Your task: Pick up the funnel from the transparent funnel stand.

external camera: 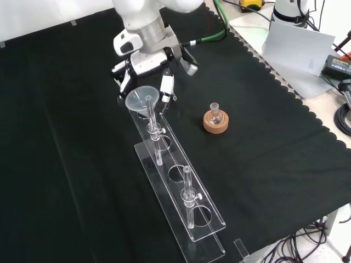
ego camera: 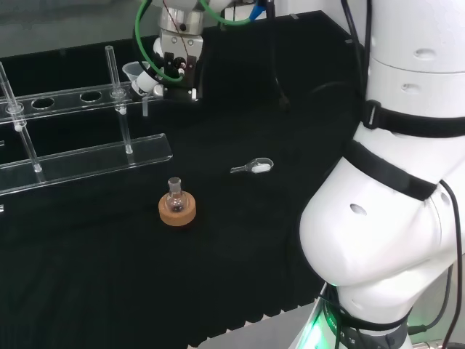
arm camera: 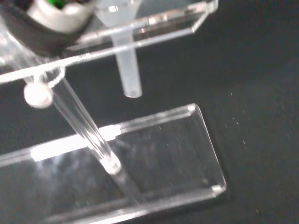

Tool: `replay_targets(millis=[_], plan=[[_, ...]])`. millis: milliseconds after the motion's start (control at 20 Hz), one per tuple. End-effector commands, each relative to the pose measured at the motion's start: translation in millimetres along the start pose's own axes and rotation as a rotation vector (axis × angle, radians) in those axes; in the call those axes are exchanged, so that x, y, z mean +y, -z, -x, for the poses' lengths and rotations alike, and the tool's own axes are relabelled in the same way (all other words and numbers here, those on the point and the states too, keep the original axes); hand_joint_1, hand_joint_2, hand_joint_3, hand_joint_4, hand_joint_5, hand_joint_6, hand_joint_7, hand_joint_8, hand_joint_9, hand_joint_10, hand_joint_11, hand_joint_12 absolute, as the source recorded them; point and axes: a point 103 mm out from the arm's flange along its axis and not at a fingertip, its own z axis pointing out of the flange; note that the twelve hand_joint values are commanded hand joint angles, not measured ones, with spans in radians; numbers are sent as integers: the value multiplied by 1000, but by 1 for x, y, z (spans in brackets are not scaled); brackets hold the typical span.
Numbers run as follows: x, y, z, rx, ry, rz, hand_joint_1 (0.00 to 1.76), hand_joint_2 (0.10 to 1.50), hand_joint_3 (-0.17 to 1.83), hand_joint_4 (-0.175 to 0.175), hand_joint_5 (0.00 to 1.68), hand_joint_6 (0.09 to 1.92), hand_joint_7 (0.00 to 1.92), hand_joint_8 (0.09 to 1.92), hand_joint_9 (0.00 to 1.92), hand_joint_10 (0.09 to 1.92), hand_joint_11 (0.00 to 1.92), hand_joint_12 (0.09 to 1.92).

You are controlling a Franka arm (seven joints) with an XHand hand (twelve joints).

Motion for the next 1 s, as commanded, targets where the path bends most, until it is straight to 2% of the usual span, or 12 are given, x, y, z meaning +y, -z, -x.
replay_targets(millis=[50, 250, 650, 800, 850, 1000], plan=[[-4, 25, -3, 109, 18, 116, 1000, 555, 478, -4, 786, 489, 1179, 378, 1007, 355, 128, 1531], [-7, 39, -6, 131, 40, 146, 1015, 528, 534, 4, 811, 539, 1199, 375, 1032, 348, 145, 1529], [-16, 66, -3, 178, 54, 184, 1030, 508, 575, 11, 841, 570, 1224, 375, 1050, 345, 176, 1512], [-26, 80, -11, 173, 57, 229, 1031, 505, 584, 10, 845, 575, 1228, 375, 1053, 345, 180, 1510], [-29, 86, -10, 178, 95, 228, 1031, 503, 588, 10, 846, 576, 1229, 374, 1054, 345, 181, 1510], [-41, 100, -6, 170, 113, 261, 1030, 498, 597, 10, 848, 579, 1231, 373, 1056, 344, 185, 1508]])
